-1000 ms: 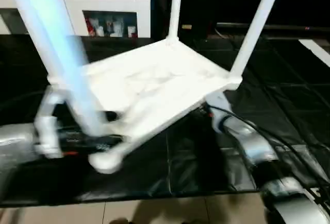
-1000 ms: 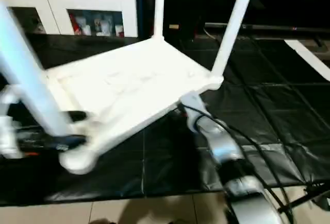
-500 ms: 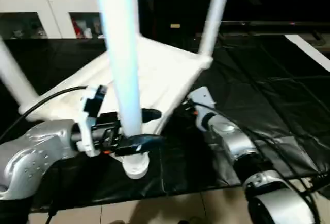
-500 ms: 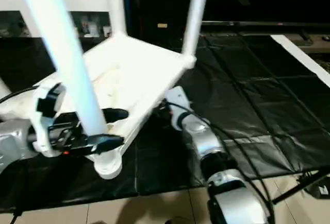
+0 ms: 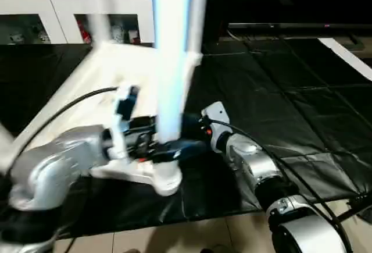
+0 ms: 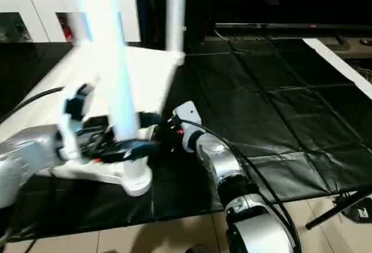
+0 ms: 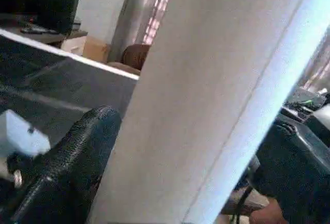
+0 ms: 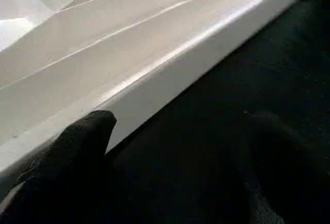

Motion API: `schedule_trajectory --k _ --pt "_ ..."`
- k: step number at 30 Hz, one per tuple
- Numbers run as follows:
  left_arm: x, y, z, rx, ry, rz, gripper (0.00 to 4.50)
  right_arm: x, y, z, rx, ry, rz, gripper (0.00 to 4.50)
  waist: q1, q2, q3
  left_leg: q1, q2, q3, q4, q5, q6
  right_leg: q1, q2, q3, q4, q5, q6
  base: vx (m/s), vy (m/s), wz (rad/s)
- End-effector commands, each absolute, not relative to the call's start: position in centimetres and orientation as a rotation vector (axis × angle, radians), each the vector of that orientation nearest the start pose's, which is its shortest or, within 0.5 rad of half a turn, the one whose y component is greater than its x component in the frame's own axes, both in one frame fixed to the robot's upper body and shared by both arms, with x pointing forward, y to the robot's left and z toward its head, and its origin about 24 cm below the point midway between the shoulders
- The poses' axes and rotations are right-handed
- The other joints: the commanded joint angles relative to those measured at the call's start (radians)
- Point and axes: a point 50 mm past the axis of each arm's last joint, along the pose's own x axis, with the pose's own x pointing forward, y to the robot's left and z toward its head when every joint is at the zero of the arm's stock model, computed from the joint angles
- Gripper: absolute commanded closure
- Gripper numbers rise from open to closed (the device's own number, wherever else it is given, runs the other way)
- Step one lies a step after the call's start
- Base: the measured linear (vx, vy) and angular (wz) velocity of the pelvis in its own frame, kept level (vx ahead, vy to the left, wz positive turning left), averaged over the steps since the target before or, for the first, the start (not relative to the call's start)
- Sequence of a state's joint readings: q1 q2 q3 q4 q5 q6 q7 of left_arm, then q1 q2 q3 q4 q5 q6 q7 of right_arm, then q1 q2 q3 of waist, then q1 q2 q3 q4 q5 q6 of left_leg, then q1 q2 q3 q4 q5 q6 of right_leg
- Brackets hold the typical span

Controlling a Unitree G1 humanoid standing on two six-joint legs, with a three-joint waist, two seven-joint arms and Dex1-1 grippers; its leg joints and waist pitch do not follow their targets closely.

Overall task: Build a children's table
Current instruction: Rotate table base

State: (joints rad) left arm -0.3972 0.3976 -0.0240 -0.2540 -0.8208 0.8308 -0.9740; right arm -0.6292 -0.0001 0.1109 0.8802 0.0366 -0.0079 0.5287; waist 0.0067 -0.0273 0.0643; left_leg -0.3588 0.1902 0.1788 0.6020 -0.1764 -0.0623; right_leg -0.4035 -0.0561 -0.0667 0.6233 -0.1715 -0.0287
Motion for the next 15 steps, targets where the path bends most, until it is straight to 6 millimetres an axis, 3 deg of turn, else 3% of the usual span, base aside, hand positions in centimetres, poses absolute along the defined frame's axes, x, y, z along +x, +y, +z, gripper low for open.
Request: schedule_trajectory --k 1,5,6,7,9,12,15 --pt "26.0 10.4 16.0 -0.316 0.114 -1.455 0.02 33.2 -4.8 2.5 -0.023 0.274 0.832 0.0 0.007 0.024 -0.064 0.009 0.031 -0.018 -0.071 -0.33 -0.037 0.044 -0.071 0.053 -0.089 -0.37 -0.167 0.0 0.0 0.0" --pt "27.4 9.8 16.1 -0.288 0.067 -1.39 0.02 33.4 -5.7 2.1 -0.037 0.287 0.775 0.0 0.007 0.02 -0.065 0.006 0.03 -0.018 -0.071 -0.32 -0.031 0.046 -0.071 0.051 -0.092 -0.374 -0.164 0.0 0.0 0.0" --pt "28.4 10.0 15.8 -0.219 0.055 -1.317 0.02 33.9 -6.9 1.9 -0.052 0.302 0.69 0.0 0.007 0.024 -0.064 0.01 0.029 -0.019 -0.07 -0.328 -0.03 0.042 -0.07 0.05 -0.096 -0.389 -0.158 0.0 0.0 0.0" --pt "28.4 10.0 15.8 -0.217 0.055 -1.316 0.02 33.9 -7.0 1.9 -0.052 0.302 0.688 0.0 0.007 0.024 -0.064 0.011 0.029 -0.02 -0.07 -0.333 -0.033 0.042 -0.069 0.049 -0.096 -0.398 -0.153 0.0 0.0 0.0" --pt "29.3 10.8 15.3 -0.135 0.062 -1.248 0.02 34.3 -8.6 1.9 -0.054 0.303 0.611 0.0 0.008 0.021 -0.065 0.011 0.03 -0.02 -0.07 -0.334 -0.034 0.043 -0.072 0.049 -0.096 -0.416 -0.142 0.0 0.0 0.0" --pt "29.9 11.9 15.0 -0.087 0.063 -1.184 0.02 34.4 -10.5 1.9 -0.05 0.298 0.553 0.0 0.012 0.025 -0.064 0.01 0.029 -0.019 -0.07 -0.33 -0.031 0.043 -0.07 0.049 -0.095 -0.409 -0.14 0.0 0.0 0.0" --pt "30.6 12.9 15.1 -0.058 0.04 -1.12 0.02 34.1 -12.9 1.8 -0.067 0.296 0.515 0.0 0.015 0.02 -0.064 0.009 0.026 -0.017 -0.068 -0.328 -0.028 0.044 -0.068 0.048 -0.099 -0.425 -0.128 0.0 0.0 0.0"
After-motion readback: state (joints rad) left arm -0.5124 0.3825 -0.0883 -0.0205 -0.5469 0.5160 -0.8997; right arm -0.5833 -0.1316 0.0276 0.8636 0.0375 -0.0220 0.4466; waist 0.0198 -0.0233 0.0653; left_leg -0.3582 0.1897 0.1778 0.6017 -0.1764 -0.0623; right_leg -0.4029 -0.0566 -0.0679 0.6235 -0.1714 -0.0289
